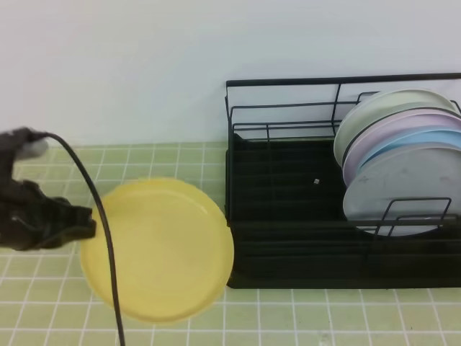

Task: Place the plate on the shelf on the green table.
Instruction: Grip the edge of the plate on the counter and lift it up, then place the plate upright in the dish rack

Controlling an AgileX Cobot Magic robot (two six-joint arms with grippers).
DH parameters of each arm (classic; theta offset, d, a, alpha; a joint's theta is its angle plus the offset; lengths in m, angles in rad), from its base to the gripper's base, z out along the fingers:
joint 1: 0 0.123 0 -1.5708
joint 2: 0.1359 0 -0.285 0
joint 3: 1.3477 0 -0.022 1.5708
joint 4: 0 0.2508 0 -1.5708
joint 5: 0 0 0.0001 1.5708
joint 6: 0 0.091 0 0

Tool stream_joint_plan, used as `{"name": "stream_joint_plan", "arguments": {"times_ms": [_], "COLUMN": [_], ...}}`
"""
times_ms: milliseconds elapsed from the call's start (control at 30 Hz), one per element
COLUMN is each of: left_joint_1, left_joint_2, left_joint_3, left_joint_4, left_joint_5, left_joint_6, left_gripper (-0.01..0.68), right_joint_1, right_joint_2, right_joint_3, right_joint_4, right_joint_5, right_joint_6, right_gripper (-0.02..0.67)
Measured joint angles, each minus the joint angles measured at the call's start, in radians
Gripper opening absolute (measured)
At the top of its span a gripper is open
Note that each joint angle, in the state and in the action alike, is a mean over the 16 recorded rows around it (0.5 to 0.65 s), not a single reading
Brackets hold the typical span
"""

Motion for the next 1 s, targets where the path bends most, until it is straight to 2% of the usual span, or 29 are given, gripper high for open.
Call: {"name": "stream_joint_plan", "arguments": {"times_ms": [367,600,867,1000], "left_joint_1": [-0.018,-0.083,-0.211,-0.269], "left_joint_2": [-0.274,-0.363,-0.393,-0.393], "left_joint_3": [-0.004,-0.004,-0.004,-0.004], "left_joint_4": [-0.021,-0.055,-0.069,-0.076], "left_joint_5": [0.043,0.069,0.046,0.024], "left_joint_6": [-0.033,-0.042,-0.058,-0.068], "left_gripper": [0.003,0.002,0.003,0.002], "right_joint_1": [0.000,0.000,0.000,0.002], "right_joint_2": [0.049,0.186,0.384,0.462], "right_joint_3": [-0.011,-0.057,-0.157,-0.199], "right_joint_4": [0.148,0.202,0.258,0.272], "right_joint_5": [0.020,0.125,0.267,0.326], "right_joint_6": [-0.006,-0.011,-0.037,-0.052], "right_gripper": [0.007,0.120,0.265,0.293]}}
